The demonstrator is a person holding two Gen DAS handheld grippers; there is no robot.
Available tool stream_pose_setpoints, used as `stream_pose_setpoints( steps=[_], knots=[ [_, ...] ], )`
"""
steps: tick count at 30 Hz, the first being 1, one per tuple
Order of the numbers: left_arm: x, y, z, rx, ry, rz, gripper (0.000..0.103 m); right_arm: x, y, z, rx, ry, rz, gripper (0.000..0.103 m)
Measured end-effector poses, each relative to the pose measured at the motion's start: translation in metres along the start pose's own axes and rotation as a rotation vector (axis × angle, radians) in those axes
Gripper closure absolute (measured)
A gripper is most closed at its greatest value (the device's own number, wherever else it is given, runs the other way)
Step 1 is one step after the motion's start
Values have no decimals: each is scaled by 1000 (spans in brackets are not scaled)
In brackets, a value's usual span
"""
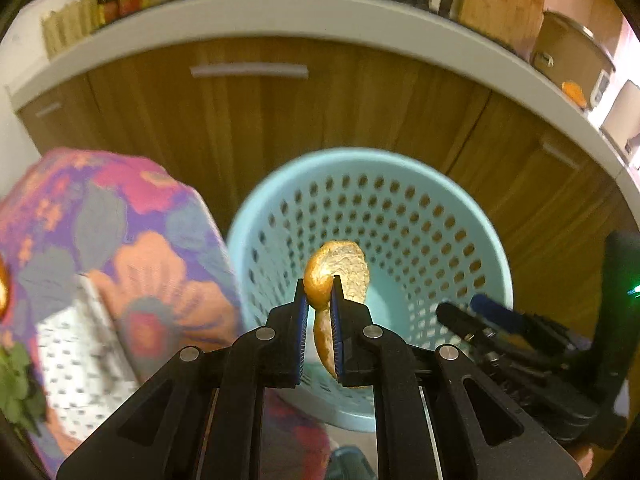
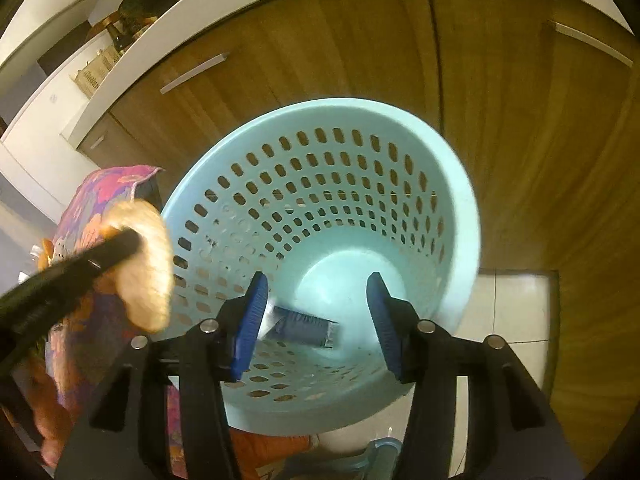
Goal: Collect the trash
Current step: 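Move the right tool back to the white dotted paper on the table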
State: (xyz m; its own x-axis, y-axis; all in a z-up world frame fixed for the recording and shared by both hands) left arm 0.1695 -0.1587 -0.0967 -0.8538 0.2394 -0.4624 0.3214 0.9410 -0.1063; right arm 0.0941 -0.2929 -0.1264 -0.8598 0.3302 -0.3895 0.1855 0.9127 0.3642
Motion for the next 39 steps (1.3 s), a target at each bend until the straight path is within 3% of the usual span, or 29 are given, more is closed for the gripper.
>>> stream_pose_setpoints(
  steps=[2,3,5,12,19,24,27,34,39],
  knots=[
    [3,-5,7,-8,29,17,84,0,-5,-4,0,-4,15,55],
    [3,-6,7,-19,32,20,69,-1,-7,-6,-3,-9,21,55],
    [2,-6,-1,-23,-7,24,61,-1,-10,-13,-3,-21,24,55],
    [8,1,-42,-17,-127,1,55,-1,3,-37,17,-82,-25,55],
    [35,12,-99,-38,-274,-1,53,6,54,-72,-5,-186,-168,55],
    [72,36,-150,-160,-384,-34,47,14,98,-86,-41,-234,-273,47],
    [97,57,-176,-227,-419,-87,27,23,131,-87,-70,-240,-356,46],
    [168,128,-231,-387,-484,-289,25,43,192,-78,-143,-241,-503,46],
    [214,170,-256,-516,-531,-412,24,60,233,-66,-200,-297,-673,46]
  ],
)
Point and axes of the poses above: each gripper's, at about its wrist camera, not at the fingertips, and z roughly the way its jaws point, y to its left, x to its underside, the point moved 3 cm from there along z, roughly the way its jaws point, and after that the axes turned 6 degrees about y, right-handed, at the moved point
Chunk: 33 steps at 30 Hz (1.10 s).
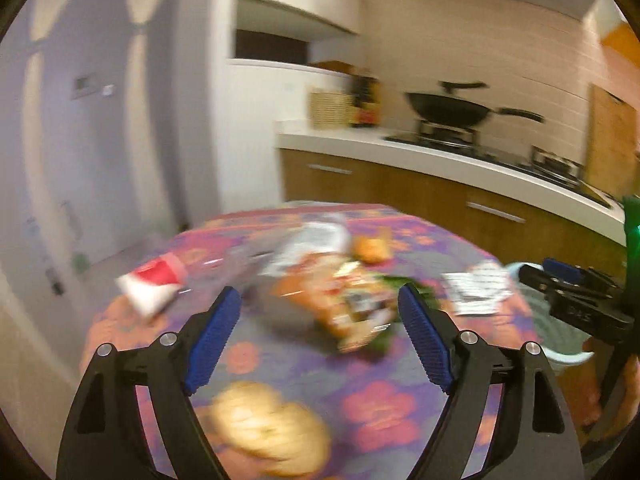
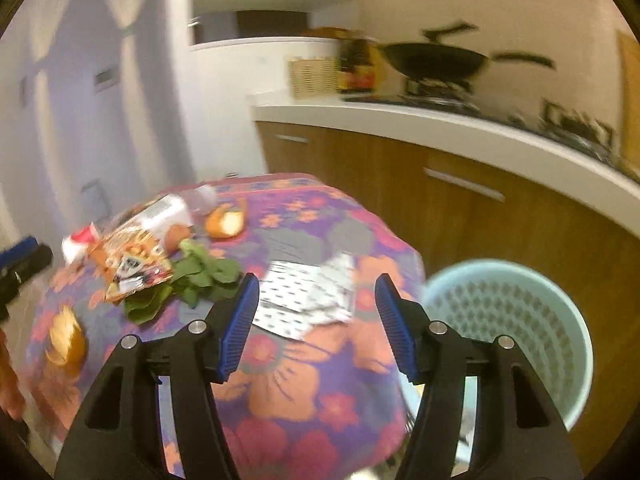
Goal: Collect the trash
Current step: 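Move the right tool back to the white dotted paper on the table, then grasp the white dotted paper with the right tool and drop it into the basket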
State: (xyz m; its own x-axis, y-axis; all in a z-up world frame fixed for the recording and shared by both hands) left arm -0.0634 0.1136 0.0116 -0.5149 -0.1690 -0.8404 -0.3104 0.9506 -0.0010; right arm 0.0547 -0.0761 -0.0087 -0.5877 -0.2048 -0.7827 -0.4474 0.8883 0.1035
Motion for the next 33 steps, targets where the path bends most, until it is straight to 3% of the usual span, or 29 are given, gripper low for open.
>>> stream_pose_setpoints(
  steps=[4,9,14,19,21,22,23,24,26,29,33],
  knots=[
    [19,36,4,-55,52,-52,20,-1,17,24,-22,24,-72,46],
    [41,61,19,-30,175,-126,20,-3,9,44,-15,30,-49,46],
    [58,60,43,3,284,-140,22,-6,-10,61,-14,53,-11,46],
    [69,53,54,22,343,-126,40,-6,-21,68,-61,80,34,43],
    [70,49,54,37,340,-111,56,-5,-22,68,-71,83,46,40],
    [70,46,53,37,337,-99,60,-5,-22,70,-76,88,52,39],
    [71,43,52,28,331,-83,66,-5,-22,71,-81,94,55,39],
    [71,41,52,15,325,-70,78,-5,-22,72,-90,101,58,39],
    [71,37,52,-16,316,-39,88,-5,-22,75,-101,113,64,39],
    [71,38,50,-3,313,-56,96,-5,-23,79,-104,126,71,39],
    [66,39,45,24,297,-83,97,-6,-25,84,-93,161,76,39]
  ],
)
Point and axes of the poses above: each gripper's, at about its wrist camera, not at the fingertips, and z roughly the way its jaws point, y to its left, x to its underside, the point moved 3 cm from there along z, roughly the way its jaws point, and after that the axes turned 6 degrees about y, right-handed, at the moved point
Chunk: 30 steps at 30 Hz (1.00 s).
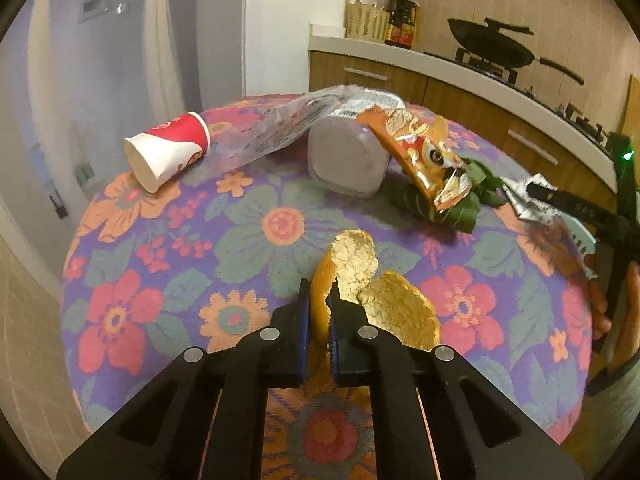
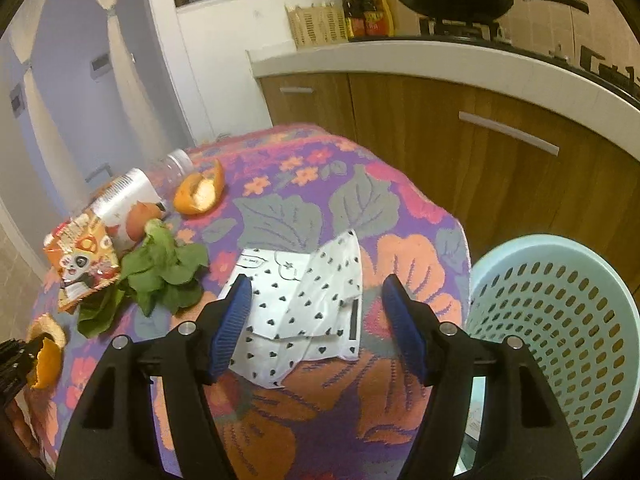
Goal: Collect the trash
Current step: 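Grasp the white dotted paper with the right tool and drop it into the basket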
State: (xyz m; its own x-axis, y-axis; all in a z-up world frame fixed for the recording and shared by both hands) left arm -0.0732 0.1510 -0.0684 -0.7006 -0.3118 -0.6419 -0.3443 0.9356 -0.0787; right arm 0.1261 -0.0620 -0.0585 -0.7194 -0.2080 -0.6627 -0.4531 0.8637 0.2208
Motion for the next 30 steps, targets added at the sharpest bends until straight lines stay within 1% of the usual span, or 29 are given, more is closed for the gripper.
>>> stream_pose_setpoints(
  steps=[2,3,4,5,7,9,10,12,15,18,21,27,30],
  knots=[
    [-2,-2,-5,12,-19,1,97,0,3,2,21,11,-19,39],
    [-3,-4,-8,24,-32,3,98,-1,6,3,41,18,-33,42],
    [-4,-7,-11,33,-40,7,98,-1,9,4,54,24,-51,48],
    [-5,-10,-13,38,-46,13,98,-1,11,4,55,27,-65,60],
    [-6,-17,-19,46,-63,29,98,2,16,4,56,23,-83,75],
    [-7,-24,-24,50,-78,47,98,4,17,2,56,11,-86,83],
    [-8,-28,-27,52,-86,58,98,6,17,-1,43,-2,-88,86],
    [-9,-33,-30,54,-101,74,98,9,18,-7,26,-29,-91,94],
    [-13,-45,-34,56,-120,103,98,10,18,-14,11,-52,-85,96],
    [-18,-55,-36,88,-129,123,98,10,17,-24,5,-83,-81,98],
    [-25,-70,-40,104,-150,151,98,9,12,-32,0,-105,-65,98],
    [-39,-105,-41,135,-182,225,98,9,-11,-53,11,-150,-17,98],
    [-49,-127,-38,173,-182,255,98,11,-30,-68,29,-179,19,98]
  ],
)
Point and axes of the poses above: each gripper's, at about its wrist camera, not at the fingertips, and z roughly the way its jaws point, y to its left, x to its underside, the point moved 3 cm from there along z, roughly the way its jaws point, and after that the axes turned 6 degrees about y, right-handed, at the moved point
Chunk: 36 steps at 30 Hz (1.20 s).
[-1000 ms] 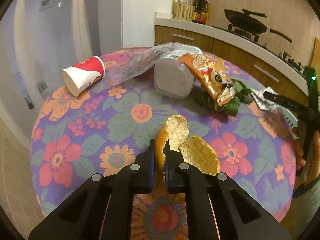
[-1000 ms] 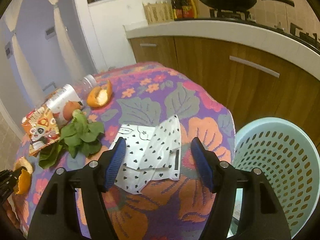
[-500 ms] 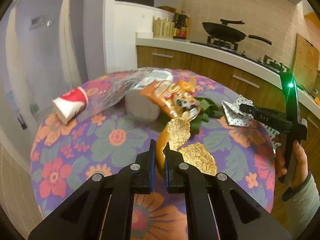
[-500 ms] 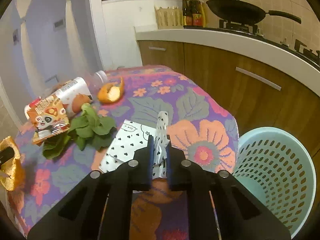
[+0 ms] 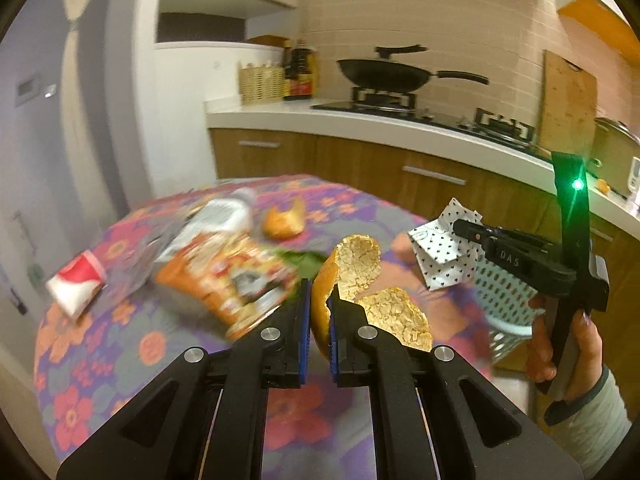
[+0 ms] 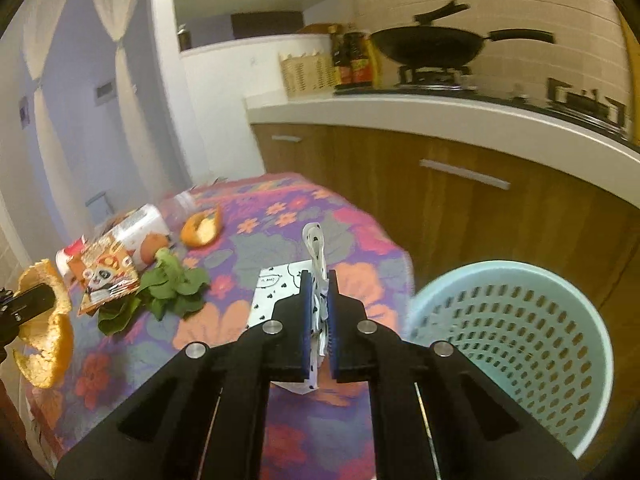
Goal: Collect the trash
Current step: 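Grasp the white dotted paper with the right tool and drop it into the basket, then open the left tool over the basket to drop the orange peel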
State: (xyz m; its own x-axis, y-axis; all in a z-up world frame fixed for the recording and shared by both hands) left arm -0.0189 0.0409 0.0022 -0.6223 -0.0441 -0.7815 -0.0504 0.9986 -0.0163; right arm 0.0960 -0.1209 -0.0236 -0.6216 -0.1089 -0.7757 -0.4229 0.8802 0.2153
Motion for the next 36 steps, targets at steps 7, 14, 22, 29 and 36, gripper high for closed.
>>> stream_pose_setpoints(
  steps=[7,14,22,29,36],
  knots=[
    [-32,-54,28,97,2,92,98,1,-55,-33,91,-51,82,98],
    [-51,-110,63,179,26,178,98,16,-107,-42,155,-35,165,98],
    [-61,-154,109,225,91,237,98,38,-150,-20,175,62,261,98],
    [-61,-181,138,246,151,269,97,55,-159,-1,156,146,290,89],
    [-55,-199,159,266,209,281,97,69,-170,-14,174,141,333,75]
  ],
)
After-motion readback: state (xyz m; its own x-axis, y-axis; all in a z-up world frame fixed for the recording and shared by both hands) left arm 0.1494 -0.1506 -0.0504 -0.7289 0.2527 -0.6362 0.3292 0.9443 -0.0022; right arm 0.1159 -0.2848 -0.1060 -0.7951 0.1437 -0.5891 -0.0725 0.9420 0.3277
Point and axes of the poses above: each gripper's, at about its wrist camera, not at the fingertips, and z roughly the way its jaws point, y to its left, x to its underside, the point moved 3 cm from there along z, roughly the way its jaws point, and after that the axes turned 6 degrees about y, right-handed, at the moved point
